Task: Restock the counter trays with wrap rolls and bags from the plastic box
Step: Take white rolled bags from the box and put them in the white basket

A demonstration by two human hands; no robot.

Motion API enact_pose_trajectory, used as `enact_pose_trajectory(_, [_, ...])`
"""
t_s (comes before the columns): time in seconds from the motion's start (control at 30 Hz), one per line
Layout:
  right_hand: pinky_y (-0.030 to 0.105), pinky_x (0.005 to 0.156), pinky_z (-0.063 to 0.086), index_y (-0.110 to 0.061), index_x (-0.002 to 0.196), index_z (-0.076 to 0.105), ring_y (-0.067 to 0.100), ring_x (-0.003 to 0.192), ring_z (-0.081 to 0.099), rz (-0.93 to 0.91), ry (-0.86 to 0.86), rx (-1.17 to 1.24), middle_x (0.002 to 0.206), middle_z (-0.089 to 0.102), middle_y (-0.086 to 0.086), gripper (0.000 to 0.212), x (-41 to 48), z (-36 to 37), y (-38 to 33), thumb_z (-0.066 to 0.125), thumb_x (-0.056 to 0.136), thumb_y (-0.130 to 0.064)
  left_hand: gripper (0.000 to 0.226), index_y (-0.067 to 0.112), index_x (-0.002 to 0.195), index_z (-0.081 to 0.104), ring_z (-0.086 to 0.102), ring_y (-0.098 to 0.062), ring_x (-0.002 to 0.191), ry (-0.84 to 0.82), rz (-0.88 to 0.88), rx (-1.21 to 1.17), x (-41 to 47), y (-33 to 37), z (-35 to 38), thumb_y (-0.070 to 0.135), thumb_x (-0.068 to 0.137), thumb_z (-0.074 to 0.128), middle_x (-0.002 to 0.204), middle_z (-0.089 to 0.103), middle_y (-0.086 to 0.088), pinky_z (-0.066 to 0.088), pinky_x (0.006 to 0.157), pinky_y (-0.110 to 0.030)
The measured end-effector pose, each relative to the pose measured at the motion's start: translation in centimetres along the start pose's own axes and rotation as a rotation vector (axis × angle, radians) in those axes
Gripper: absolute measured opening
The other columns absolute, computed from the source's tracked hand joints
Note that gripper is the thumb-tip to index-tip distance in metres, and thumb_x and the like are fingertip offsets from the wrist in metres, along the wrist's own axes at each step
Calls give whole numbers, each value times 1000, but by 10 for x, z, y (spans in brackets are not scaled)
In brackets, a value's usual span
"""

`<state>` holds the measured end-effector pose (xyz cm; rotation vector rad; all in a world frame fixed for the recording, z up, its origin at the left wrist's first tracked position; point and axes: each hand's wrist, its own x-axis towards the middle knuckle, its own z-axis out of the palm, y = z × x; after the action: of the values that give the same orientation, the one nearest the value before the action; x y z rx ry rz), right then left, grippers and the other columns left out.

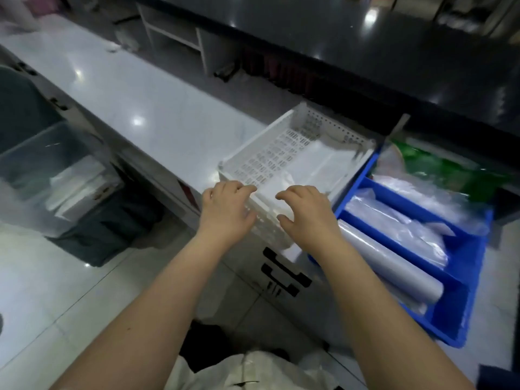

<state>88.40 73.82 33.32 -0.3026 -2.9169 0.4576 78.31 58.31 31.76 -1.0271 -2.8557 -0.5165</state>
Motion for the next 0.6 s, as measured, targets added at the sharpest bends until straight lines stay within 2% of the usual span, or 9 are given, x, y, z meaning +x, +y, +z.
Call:
enact_pose_trajectory(0.2, [41,89,41,-19,118,63,30,110,51,-230,-91,7,118,61,4,39,64,43,-104,67,79,-23,43,32,126,53,43,-23,117,81,-260,32,-33,-121,-38,41,84,58,120,55,3,32,98,-44])
enact_pose_trajectory(0.4, [43,83,45,-18,113,64,32,107,53,-433,-135,25,113,63,5,37,129,96,-248,67,77,-24,41,35,125,55,44,-25,116,133,-489,43,-78,-269,-89,40,84,59,121,57,3,34,95,-43])
enact_pose_trajectory(0.6, [42,94,41,-21,122,59,27,118,46,-536,-164,71,122,58,1,40,187,157,-373,65,84,-27,42,38,123,57,45,-25,113,185,-644,72,-109,-402,-129,40,82,60,118,59,2,33,93,-40])
